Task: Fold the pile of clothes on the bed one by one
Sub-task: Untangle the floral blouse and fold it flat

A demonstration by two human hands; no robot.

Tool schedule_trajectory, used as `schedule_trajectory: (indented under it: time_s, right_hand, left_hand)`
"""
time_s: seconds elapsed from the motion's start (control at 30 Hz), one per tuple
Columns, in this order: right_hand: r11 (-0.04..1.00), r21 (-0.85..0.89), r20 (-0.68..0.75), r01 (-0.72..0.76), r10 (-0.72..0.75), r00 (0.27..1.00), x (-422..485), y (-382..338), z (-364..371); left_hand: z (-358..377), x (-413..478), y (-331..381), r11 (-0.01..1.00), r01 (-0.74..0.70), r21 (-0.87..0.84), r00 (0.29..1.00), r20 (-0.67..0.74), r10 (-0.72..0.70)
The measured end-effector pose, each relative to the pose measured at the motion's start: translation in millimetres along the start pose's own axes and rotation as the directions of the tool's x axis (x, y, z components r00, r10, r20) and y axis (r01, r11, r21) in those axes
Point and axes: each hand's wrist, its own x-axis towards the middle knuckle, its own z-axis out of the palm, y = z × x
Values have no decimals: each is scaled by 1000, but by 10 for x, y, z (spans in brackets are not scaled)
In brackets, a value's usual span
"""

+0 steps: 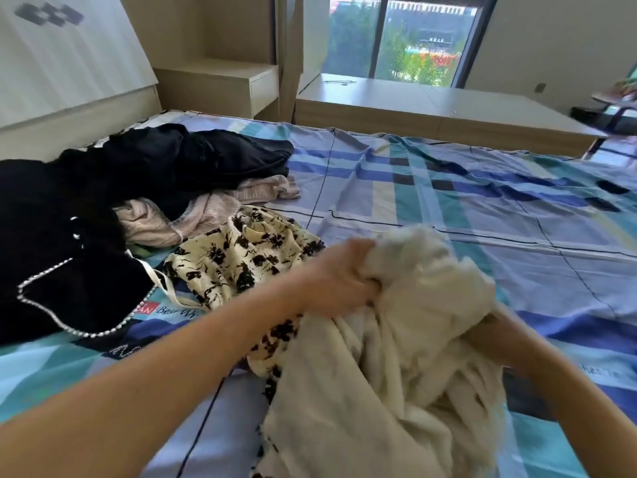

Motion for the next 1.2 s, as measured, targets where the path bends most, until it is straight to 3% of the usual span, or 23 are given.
schedule_trajectory:
  time_s: [0.03,0.07,0.13,0.27,0.37,0.47,0.53,0.6,0.67,0.73,0.8,0.87,1.03,1.13,1.2]
  right_hand:
    - [999,16,-168,43,-40,985,10,-115,-74]
    - [981,35,-313,190,-170,934,-3,-119,-184]
    - [929,64,-565,365,-268,780,-13,-83,-313]
    - [888,1,-684,460,-335,648,-109,-98,-336]
    - [898,-43,-639,438,-362,678,-93,-40,-263]
    - [938,25,-407,346,-307,860,-77,-40,-274]
    - [951,157,-61,266,-260,964,-162,-105,-244]
    - [957,182,180,225,-257,949,-216,-111,-213]
    - [955,146,127,258,-276,953,-239,-123,-183]
    - [942,-169,-112,290,-310,944,-171,-103,-169]
    - [871,-431,-212,235,-351,912,-82,-56,-148]
    - [856,-462,-170,231,-341,925,-35,-11,-90]
    - [909,-270,3,316,-327,945,14,-120,221]
    - [838,-324,116,440,-427,897,-23,-227,340]
    - [778,-389,186,494,-458,869,-73,-277,384]
  left_hand:
    - [-150,15,-78,997,14,78,994,-111,-5]
    - [-307,17,-165,988,33,150,974,-228,2]
    - [-565,-6,-311,959,104,264,906,-424,19]
    - [-665,-17,-490,863,303,403,789,-614,10]
    - [-616,-17,-547,643,547,536,745,-662,-82]
    - [-629,-55,-570,432,681,591,712,-672,-205]
    - [-631,-76,-579,481,671,565,708,-680,-189]
    - [-627,-83,-541,672,572,470,719,-682,-134]
    - [-599,-83,-476,846,419,330,749,-652,-117]
    - [-555,-92,-384,959,224,171,810,-580,-86]
    - [-486,-114,-292,999,35,28,871,-490,-17]
    - [-401,-144,-213,993,-88,-75,929,-366,55]
    - [-309,-192,-120,983,-100,-153,992,-90,86]
    - [-358,-231,-158,982,-33,-187,999,35,41]
    - [-371,-237,-183,985,31,-167,999,21,-28]
